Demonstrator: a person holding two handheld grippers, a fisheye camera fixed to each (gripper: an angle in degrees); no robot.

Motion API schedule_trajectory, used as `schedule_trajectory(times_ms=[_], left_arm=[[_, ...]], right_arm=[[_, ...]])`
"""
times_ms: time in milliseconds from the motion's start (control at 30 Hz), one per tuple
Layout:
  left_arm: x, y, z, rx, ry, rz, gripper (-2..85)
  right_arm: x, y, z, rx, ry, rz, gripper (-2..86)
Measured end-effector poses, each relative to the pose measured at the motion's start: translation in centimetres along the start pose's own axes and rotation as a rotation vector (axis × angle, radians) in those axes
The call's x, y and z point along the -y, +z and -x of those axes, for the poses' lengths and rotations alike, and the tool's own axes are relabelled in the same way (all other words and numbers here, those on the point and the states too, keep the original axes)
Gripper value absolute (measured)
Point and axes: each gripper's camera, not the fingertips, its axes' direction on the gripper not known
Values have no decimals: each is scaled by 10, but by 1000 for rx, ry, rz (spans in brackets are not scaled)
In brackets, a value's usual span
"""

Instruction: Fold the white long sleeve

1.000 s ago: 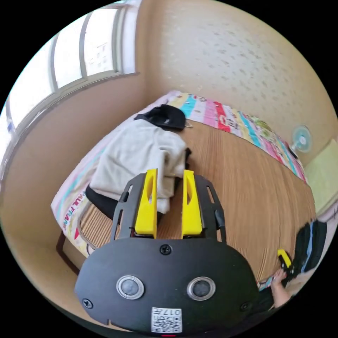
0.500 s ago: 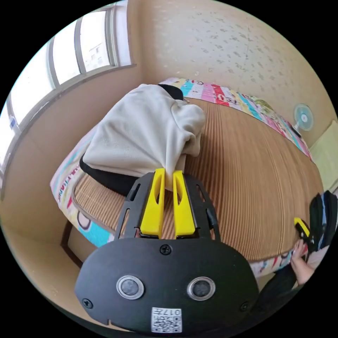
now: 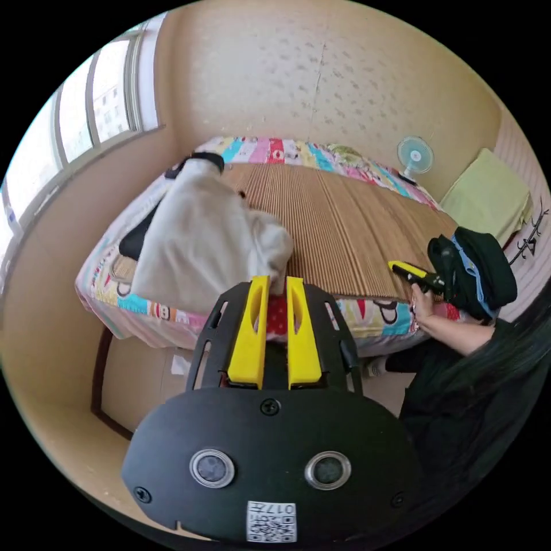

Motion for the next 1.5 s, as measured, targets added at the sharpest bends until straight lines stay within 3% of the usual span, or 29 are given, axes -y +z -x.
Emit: schedule_trajectory(times_ms=[133, 267, 400, 433, 533, 567, 800, 1067, 1167, 1233, 1300, 1400, 1500], left_arm=[[65, 31, -31, 32, 6, 60, 83], [121, 121, -30, 107, -55, 156, 131], [114, 211, -10, 305, -107, 408, 132], [108, 209, -8, 295, -120, 392, 119], [83, 161, 13, 57, -268, 272, 32], [73, 135, 23, -105, -290, 221, 21], [31, -76, 82, -1081, -73, -225, 0], [33, -281, 116, -1364, 244, -566, -3], [36, -306, 125, -1598, 253, -654, -2], [40, -305, 129, -1747, 206, -691, -3], [47, -299, 126, -1896, 175, -702, -2], [55, -292, 110, -1999, 145, -673, -2], [61, -285, 90, -2116, 126, -621, -1]], right_arm=[[-3, -2, -6, -3, -1, -2, 4], [-8, -5, -18, 10, 6, -1, 4], [-12, -8, -31, 20, 11, -2, 3], [-13, -9, -33, 20, 11, -3, 3], [-17, -12, -42, 19, 11, -7, 3], [-19, -13, -45, 14, 8, -9, 3], [-29, -22, -69, -1, 2, -12, 4], [-37, -41, -114, 67, 40, 29, 11], [-40, -56, -146, 242, 77, 68, 22], [-46, -78, -167, 487, 80, -4, 40], [-58, -111, -191, 908, 71, -176, 98], [-75, -146, -198, 1264, 2, -296, 173], [-90, -171, -173, 1139, -80, -249, 172]])
